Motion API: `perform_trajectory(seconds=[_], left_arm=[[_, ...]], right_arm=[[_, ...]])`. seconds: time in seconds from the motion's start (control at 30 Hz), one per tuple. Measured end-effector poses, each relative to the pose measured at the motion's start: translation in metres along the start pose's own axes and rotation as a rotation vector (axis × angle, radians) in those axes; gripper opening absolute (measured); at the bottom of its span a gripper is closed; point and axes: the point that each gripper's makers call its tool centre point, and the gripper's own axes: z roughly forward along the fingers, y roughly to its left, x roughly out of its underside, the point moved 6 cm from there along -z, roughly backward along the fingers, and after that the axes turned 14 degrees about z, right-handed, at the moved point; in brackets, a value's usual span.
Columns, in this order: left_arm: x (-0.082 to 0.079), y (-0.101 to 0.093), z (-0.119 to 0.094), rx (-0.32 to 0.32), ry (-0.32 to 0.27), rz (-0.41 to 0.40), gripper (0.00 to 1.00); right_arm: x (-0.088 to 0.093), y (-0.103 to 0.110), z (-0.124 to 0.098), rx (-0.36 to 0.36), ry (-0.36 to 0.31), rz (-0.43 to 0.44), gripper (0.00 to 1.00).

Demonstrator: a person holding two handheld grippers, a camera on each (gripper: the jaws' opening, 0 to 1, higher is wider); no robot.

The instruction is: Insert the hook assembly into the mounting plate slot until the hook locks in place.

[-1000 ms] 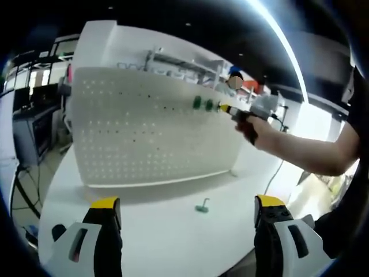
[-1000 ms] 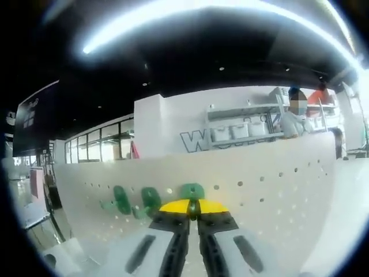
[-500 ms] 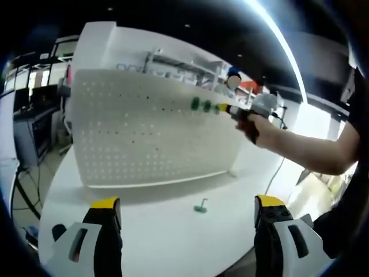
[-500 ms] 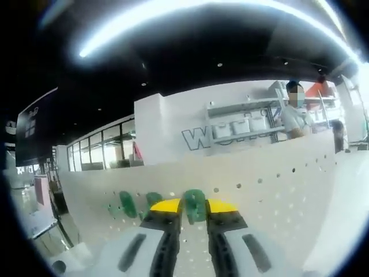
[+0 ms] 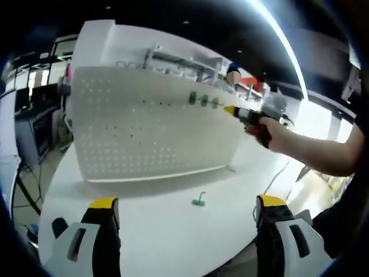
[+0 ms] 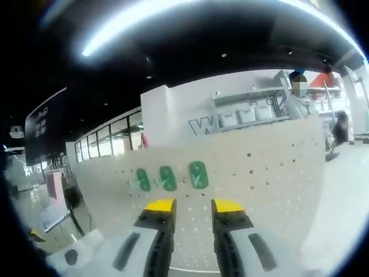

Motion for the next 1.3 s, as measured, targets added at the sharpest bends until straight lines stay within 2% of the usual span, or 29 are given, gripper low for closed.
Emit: perform_trajectory(seconds=[0.2,0.53,0.63,0.77,1.0,1.1,1.3], left_arm=[[0.004,-0.002,-0.002,0.007,0.016,0.001,1.00],[0.005,-0.003,-0.007,0.013,0.028,0.014,1.00],[0.008,-0.003,-0.008,0.013,0.035,0.018,1.00],[0.010,-0.005,-0.010,0.017,0.039,0.017,1.00],[0.020,-0.011,-0.012,0.026,0.053,0.009,1.00],[0.023,-0.013,-0.013,0.034,0.059,0.004,1.00],[0.028,-0.014,-0.014,0.045,0.073,0.003,1.00]], right_arm=[[0.023,-0.008,-0.022,0.024,0.081,0.036,0.28],[0.059,0.005,-0.052,-0.033,0.194,0.031,0.31],[0.083,0.018,-0.066,-0.103,0.295,0.111,0.33],[0.113,0.021,-0.090,-0.125,0.386,0.069,0.33],[0.154,0.020,-0.133,-0.133,0.505,0.097,0.34],[0.161,0.019,-0.145,-0.129,0.531,0.101,0.34],[0.162,0.017,-0.161,-0.121,0.542,0.094,0.34]])
